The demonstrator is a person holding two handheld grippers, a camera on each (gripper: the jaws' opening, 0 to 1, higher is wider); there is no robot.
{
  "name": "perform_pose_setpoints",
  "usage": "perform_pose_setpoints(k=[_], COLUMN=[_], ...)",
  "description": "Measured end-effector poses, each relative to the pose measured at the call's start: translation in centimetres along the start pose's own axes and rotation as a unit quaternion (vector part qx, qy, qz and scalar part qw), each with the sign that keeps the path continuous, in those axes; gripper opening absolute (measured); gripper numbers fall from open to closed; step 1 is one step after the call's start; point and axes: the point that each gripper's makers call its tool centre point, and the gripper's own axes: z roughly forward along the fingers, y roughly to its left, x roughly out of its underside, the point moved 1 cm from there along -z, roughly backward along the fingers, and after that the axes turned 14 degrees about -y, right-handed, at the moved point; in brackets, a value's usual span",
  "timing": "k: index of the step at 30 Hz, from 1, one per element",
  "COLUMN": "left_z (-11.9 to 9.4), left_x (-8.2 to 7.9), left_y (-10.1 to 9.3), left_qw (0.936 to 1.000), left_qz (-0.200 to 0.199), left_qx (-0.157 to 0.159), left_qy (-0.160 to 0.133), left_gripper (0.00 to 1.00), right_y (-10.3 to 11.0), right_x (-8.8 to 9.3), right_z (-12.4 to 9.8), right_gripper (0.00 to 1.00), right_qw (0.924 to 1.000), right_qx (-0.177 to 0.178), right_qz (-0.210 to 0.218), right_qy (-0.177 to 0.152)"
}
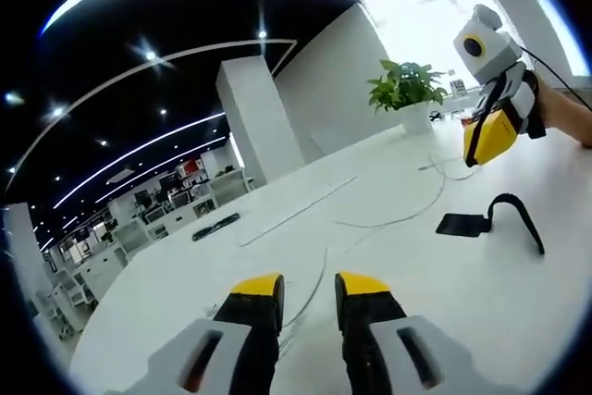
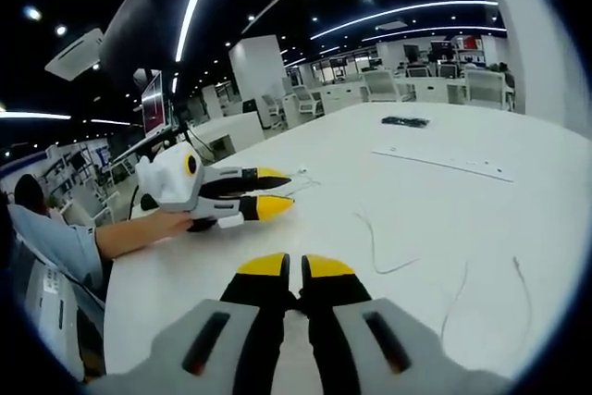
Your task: Peel open the Velcro strap on the desktop, arrange the wired earphones neatly onto it, and close the Velcro strap to secure them.
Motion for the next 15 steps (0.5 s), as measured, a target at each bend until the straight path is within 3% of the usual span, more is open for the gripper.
perform_pose_setpoints(k=[15], left_z=[0.51], left_x=[0.6], left_y=[-0.36], left_qw=[0.9997], left_qz=[0.018], left_qx=[0.014], left_qy=[0.01], left_gripper=[0.2], right_y=[-0.13], right_x=[-0.19], right_z=[-0.18], right_gripper=[0.08], right_qw=[1.0], right_qx=[0.001], right_qz=[0.002], right_qy=[-0.005])
